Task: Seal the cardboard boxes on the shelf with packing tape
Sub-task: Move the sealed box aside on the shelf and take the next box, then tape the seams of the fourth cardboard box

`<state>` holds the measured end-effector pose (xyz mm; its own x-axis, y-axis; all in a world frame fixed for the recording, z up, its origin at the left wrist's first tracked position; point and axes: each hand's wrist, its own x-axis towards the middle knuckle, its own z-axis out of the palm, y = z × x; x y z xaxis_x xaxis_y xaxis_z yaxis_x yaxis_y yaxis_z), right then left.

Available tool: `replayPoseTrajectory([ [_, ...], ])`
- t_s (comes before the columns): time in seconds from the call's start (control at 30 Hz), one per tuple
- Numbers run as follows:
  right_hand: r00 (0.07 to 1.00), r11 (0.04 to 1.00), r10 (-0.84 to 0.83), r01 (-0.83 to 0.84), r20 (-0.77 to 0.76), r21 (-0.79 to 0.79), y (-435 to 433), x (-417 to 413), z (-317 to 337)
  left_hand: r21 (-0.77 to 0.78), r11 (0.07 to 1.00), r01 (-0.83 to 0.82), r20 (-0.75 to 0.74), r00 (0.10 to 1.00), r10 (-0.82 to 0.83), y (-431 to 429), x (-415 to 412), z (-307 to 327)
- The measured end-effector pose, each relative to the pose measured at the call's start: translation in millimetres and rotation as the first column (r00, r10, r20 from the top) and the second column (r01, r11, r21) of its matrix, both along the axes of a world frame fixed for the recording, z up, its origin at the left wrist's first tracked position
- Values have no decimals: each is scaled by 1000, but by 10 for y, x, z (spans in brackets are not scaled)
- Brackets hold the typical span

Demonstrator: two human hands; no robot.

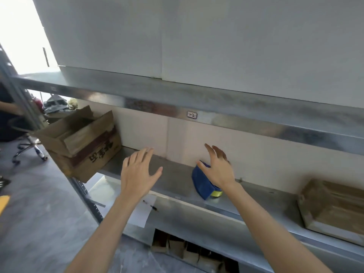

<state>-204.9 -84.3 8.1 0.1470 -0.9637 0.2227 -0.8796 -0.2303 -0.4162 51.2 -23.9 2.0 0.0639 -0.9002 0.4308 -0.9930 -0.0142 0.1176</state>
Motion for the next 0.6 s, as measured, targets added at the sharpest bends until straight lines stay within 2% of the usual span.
replayPoseTrajectory([
  [0.47,942,940,335,-335,14,59,-1060,2037,207,-91,955,-282,-12,959,282,-355,1906,180],
  [0.6,915,912,404,-404,22,72,-1217,2489,240,-58,939,-339,-57,940,336,-372,2335,176],
])
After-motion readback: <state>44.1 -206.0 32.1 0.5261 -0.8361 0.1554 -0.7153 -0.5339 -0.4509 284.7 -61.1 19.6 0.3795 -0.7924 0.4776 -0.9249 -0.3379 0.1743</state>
